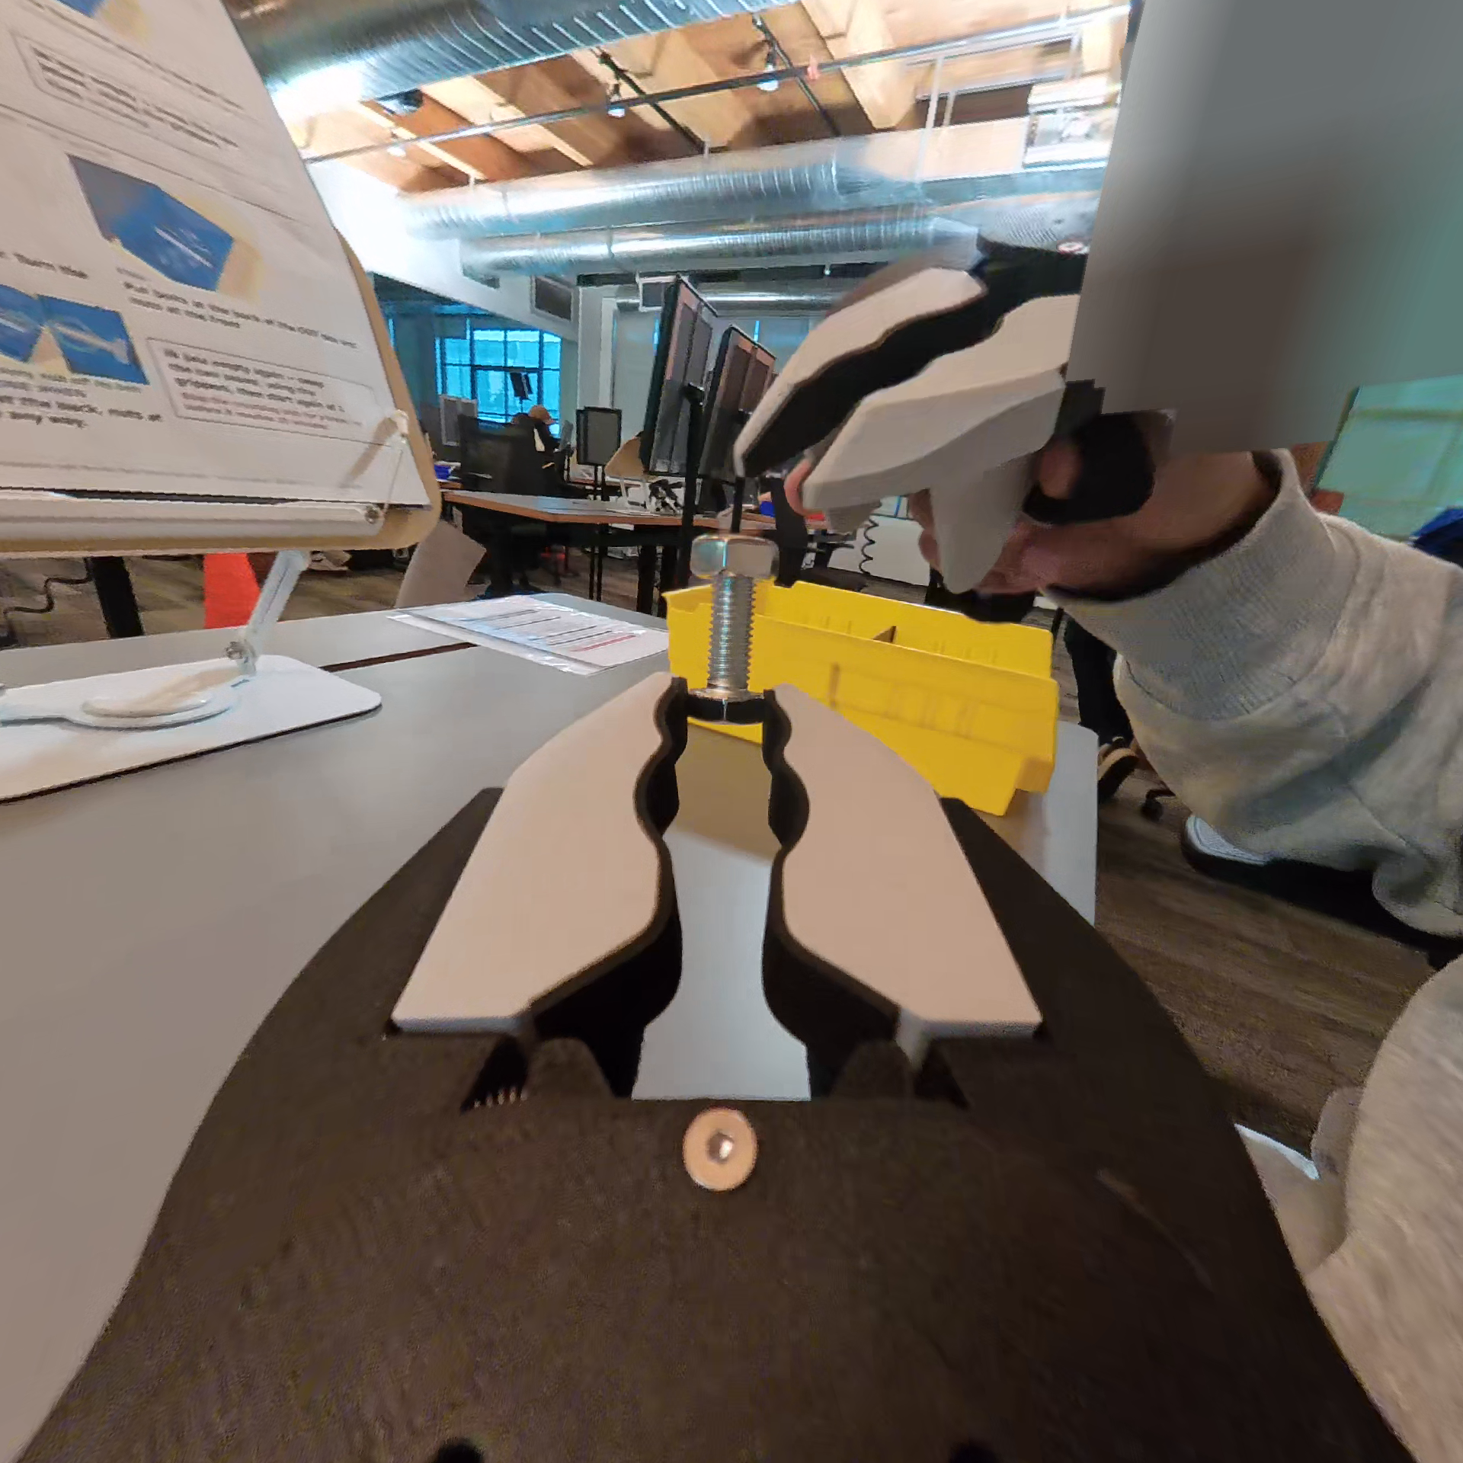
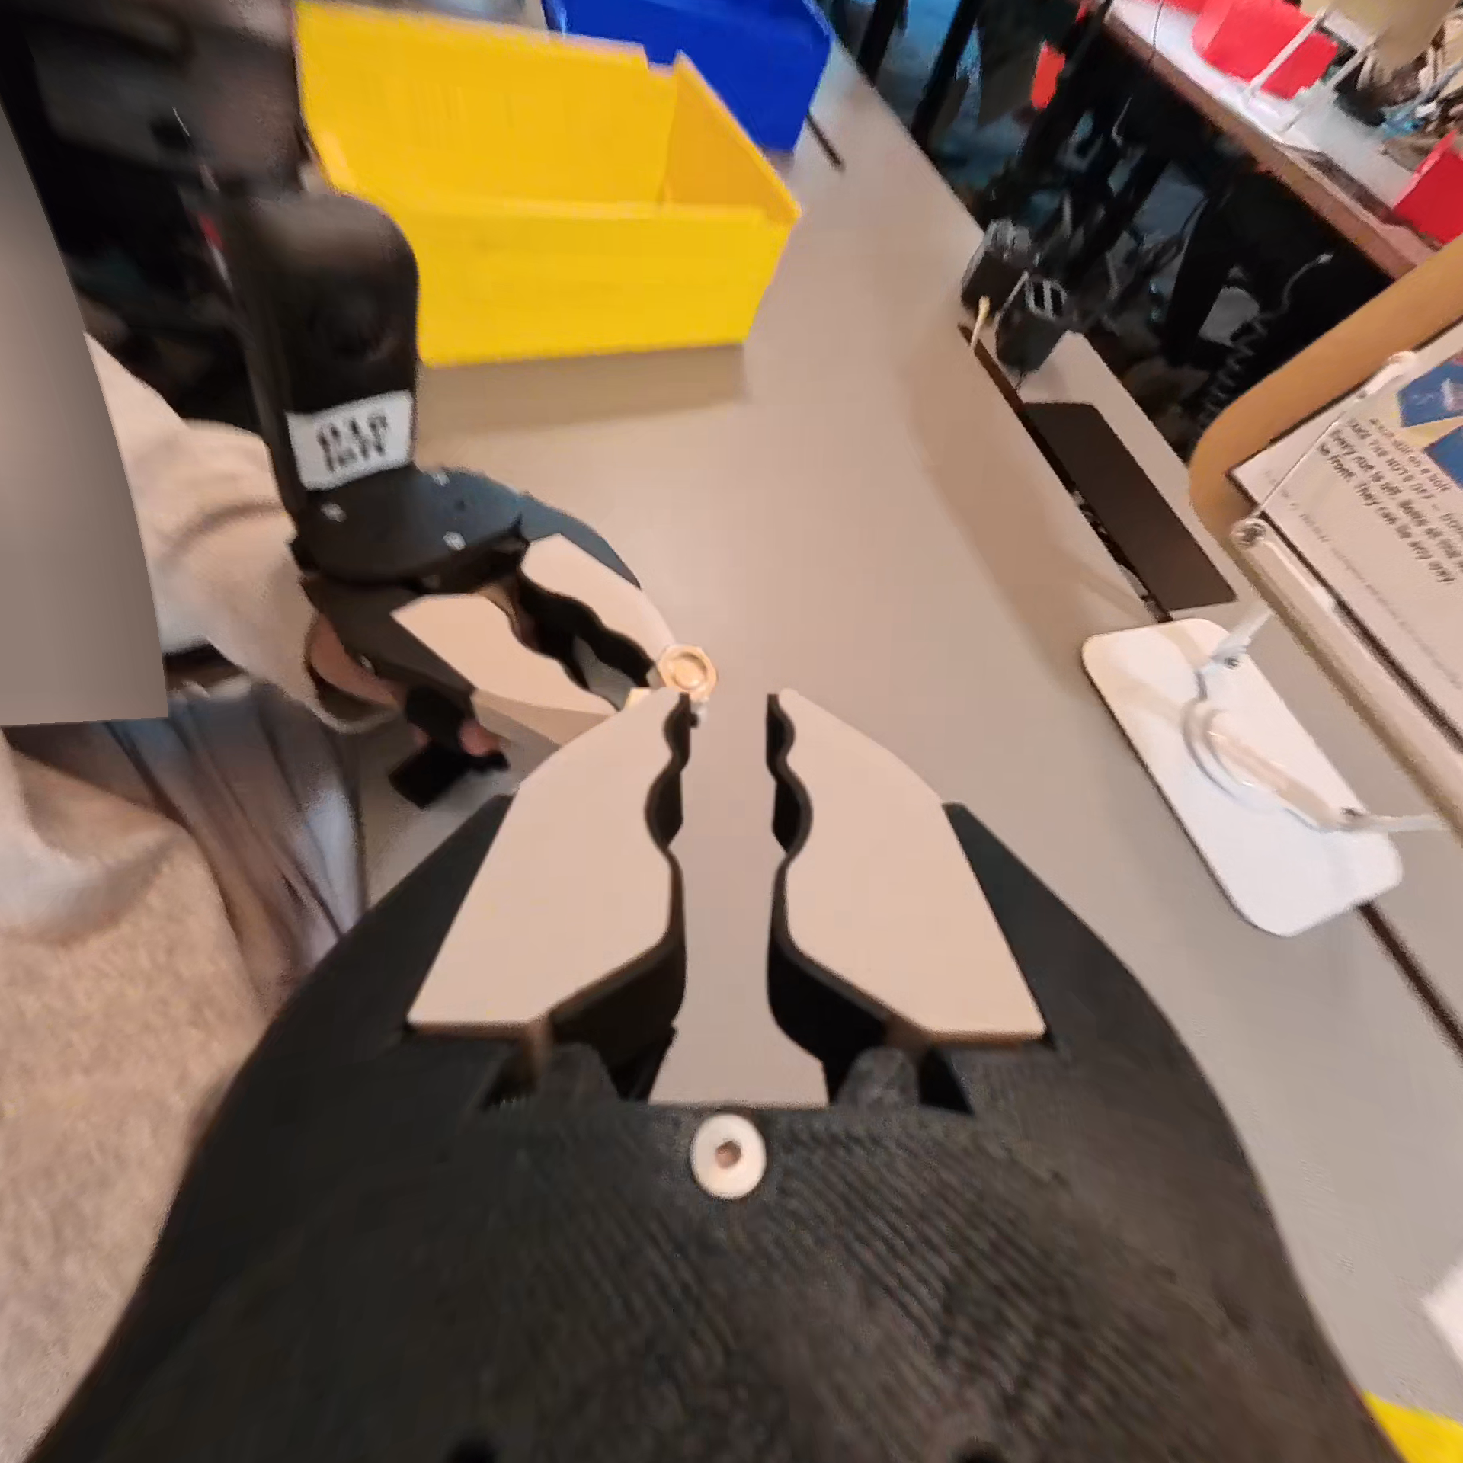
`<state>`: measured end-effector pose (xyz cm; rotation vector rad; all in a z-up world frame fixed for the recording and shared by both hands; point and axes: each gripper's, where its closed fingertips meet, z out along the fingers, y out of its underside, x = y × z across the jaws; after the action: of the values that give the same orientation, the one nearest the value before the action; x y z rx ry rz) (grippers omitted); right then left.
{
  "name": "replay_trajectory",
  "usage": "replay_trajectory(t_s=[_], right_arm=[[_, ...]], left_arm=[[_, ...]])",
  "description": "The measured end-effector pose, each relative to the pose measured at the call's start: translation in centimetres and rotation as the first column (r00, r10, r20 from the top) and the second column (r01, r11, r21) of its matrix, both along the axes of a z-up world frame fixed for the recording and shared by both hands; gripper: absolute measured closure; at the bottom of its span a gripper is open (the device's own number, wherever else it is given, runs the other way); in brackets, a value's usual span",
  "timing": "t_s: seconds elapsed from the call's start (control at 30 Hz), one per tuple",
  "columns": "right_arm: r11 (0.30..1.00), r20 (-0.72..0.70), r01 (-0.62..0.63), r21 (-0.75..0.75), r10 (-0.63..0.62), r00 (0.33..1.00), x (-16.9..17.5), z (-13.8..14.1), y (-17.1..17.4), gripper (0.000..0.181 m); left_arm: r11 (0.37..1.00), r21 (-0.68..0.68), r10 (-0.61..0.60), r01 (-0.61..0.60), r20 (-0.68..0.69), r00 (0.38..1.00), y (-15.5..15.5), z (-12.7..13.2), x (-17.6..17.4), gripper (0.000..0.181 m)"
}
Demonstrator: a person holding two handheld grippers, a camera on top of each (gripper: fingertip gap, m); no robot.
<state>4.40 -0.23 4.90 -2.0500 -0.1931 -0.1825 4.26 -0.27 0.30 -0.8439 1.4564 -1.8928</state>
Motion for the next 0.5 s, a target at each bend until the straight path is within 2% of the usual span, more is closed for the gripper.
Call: replay_trajectory(t_s=[0.03,0.13,0.3,0.5], right_arm=[[0.999,-0.055,-0.012,0.035,0.014,0.998,-0.2,0.1,0.2,0.163],[0.996,-0.151,-0.06,0.069,0.07,0.986,-1.0,-0.6,0.8,0.158],[0.993,-0.107,-0.084,0.079,0.093,0.99,-1.2,-1.8,1.6,0.144],[0.993,-0.141,-0.064,0.095,0.077,0.987,0.0,-1.5,1.1,0.147]], left_arm=[[1.0,-0.008,0.012,-0.012,-0.005,1.0,0.3,0.0,0.1,0.162],[0.998,-0.058,0.001,-0.002,-0.008,1.0,0.7,0.3,0.1,0.162],[0.997,-0.068,-0.044,0.044,0.003,0.999,0.2,0.5,-0.3,0.162],[0.995,-0.073,-0.07,0.071,0.02,0.997,-0.1,0.8,-0.6,0.162]])
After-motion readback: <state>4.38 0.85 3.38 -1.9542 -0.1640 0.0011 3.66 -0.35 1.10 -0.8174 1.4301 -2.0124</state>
